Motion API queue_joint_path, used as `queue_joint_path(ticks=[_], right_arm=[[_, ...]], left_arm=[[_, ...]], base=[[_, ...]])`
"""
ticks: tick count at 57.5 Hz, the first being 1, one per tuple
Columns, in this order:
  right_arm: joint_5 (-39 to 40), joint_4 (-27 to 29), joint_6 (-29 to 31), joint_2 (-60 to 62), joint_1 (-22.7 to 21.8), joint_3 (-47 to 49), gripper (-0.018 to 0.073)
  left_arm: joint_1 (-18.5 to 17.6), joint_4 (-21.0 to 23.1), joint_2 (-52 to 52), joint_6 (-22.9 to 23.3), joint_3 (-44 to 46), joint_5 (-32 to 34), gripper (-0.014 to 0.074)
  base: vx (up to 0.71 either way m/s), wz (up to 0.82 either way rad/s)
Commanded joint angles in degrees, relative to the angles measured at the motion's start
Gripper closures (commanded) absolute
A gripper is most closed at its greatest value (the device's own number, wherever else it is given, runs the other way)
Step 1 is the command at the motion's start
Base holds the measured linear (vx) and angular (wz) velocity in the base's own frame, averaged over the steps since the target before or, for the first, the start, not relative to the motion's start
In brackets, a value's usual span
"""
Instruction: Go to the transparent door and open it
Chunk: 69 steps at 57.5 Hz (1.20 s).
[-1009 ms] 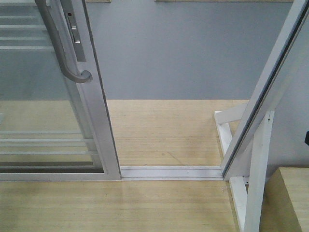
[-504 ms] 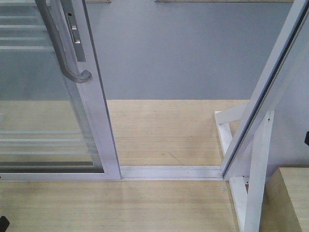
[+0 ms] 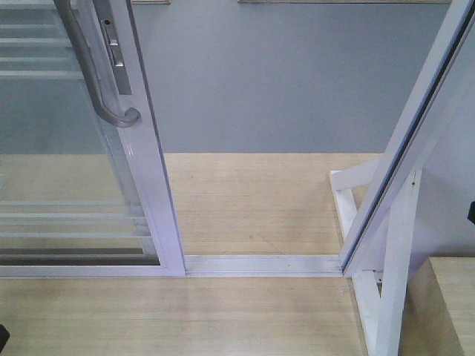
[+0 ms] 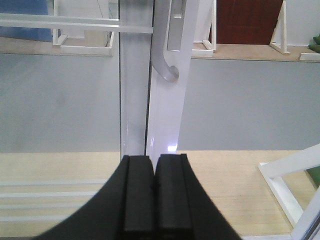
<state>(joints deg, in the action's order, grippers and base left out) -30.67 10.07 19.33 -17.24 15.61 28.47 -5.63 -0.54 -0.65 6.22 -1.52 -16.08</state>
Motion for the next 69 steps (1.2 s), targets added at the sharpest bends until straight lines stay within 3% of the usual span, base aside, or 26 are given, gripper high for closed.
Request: queue_joint_path(ticks=[1,29,35,42,48,58,61,69], right_arm=[[4.35,0.15,0.21,-0.74,-0.06,1.65,0.0557],[4.96,-1.38,0.11,-0.74,-0.06,1.33,0.0557],[11.52,-3.29,-3.6,0.3,-0.06,-3.07,0.0557],[25.17,-6.14,-9.84,3.38,-0.06,-12.26,0.0557],[32.57,-5.91,-10.36,7.1,-0.06,-21.18,0.0557],[35.26,-5.64,-11.65,14.73,-0.06,-31.16,0.0557],[31.78,-6.0,-11.6,17.0,-0.2,-30.92,0.0557],[32.35,-7.24,-11.45,18.63,-0.68,-30.95,0.0557]], left_arm=[[-0.09,0.19,-0.71,0.54,-1.77,4.87,0.0596],[-0.09,0.19,-0.71,0.54,-1.77,4.87,0.0596],[-0.09,0.19,-0.71,0.54,-1.77,4.87,0.0596],[-0.09,0.19,-0.71,0.54,-1.77,4.87,0.0596],[-0.09,0.19,-0.71,0.54,-1.77,4.87,0.0596],[-0.09,0.19,-0.71,0.54,-1.77,4.87,0.0596],[-0.09,0.19,-0.71,0.54,-1.77,4.87,0.0596],[-0.09,0.19,-0.71,0.54,-1.77,4.87,0.0596]], base=[[0.0,0.0],[0.0,0.0],[0.0,0.0],[0.0,0.0],[0.0,0.0],[0.0,0.0],[0.0,0.0],[0.0,0.0]])
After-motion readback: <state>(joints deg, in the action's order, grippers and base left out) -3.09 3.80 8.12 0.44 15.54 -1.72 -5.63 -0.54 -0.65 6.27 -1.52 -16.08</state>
